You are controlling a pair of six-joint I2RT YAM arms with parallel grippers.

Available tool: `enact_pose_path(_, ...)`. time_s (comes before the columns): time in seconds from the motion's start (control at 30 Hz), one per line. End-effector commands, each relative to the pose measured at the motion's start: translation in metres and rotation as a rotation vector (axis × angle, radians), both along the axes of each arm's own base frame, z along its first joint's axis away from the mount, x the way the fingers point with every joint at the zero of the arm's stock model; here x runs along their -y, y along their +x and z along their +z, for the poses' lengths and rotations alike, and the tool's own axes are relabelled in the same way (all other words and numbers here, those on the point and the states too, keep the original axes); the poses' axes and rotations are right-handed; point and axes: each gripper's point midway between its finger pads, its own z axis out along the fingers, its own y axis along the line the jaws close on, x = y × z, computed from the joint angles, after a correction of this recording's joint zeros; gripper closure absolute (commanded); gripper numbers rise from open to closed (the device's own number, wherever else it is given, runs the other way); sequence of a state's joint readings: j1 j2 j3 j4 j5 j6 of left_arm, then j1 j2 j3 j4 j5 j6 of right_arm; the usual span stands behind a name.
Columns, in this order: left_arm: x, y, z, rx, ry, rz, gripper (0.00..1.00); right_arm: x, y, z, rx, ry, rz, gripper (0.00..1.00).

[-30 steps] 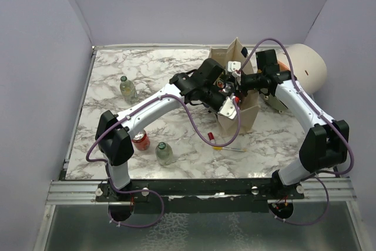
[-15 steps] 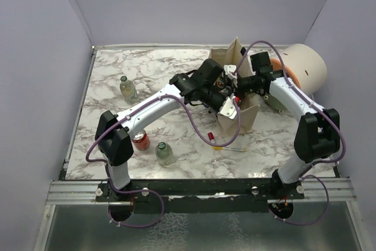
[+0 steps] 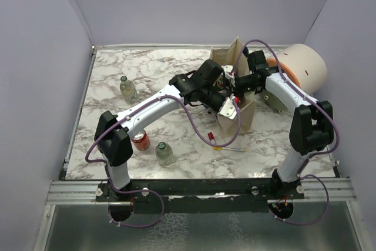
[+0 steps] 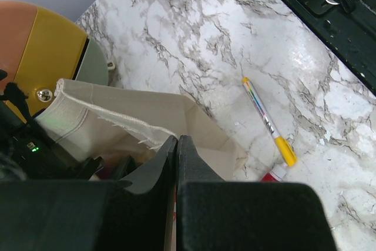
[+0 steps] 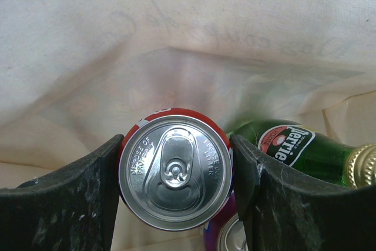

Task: Place the beverage into the canvas bag
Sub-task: Place the drink in the canvas bag.

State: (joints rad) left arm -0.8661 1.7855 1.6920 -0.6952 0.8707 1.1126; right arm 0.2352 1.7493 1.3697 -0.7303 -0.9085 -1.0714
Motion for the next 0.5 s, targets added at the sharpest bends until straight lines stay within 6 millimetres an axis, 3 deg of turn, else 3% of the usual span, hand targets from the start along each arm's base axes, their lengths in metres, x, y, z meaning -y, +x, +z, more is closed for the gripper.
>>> enact_pose_path(0.0,-0.005,-0.007,-0.001,-0.005,0.009,-0.005,1.0,-0.001,0.013,0.005,0.072,-0.007,0.035,0.87)
enact_pose_path(0.47,-0.004,-0.004,-0.002,-0.003,0.011,0.004,1.0,0.011,0.009,-0.021,0.075,-0.101,0.079,0.83)
